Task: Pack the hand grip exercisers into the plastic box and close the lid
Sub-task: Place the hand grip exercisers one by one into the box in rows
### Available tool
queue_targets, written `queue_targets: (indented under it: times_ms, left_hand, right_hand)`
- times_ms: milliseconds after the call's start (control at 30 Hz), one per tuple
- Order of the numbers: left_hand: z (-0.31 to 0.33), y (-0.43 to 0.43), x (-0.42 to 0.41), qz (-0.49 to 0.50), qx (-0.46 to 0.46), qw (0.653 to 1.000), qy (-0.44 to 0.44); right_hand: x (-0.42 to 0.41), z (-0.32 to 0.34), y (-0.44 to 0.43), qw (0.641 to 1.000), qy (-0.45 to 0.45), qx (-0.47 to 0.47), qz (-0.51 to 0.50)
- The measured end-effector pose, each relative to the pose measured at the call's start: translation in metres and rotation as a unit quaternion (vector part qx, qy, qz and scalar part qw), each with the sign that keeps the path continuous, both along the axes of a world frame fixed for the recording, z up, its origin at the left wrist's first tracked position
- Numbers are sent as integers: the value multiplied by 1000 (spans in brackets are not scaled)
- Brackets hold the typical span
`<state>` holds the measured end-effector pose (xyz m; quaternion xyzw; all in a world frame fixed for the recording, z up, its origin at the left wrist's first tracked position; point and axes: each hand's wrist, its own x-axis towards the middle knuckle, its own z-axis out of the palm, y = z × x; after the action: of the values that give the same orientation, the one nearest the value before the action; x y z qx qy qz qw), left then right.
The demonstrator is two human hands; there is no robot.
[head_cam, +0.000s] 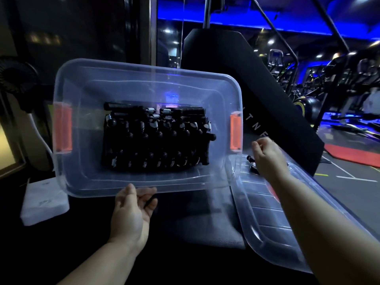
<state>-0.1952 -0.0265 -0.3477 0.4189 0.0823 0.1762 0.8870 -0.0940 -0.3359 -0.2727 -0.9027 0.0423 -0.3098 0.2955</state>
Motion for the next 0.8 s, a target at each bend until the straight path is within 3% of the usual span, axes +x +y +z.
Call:
queue_targets:
  times_ms: [167, 300, 800]
  left_hand:
    - [-1, -1, 1, 0, 8, 1000, -3]
    - [0, -2, 1, 1, 10, 1000, -3]
    - [-2, -1, 4, 4, 15, 1000, -6]
  right_hand:
    - [16, -25, -30, 978, 177, -106, -9]
    - [24, -40, -45, 959, 248, -139, -7]
    - [27, -49, -43, 925, 282, -216, -131]
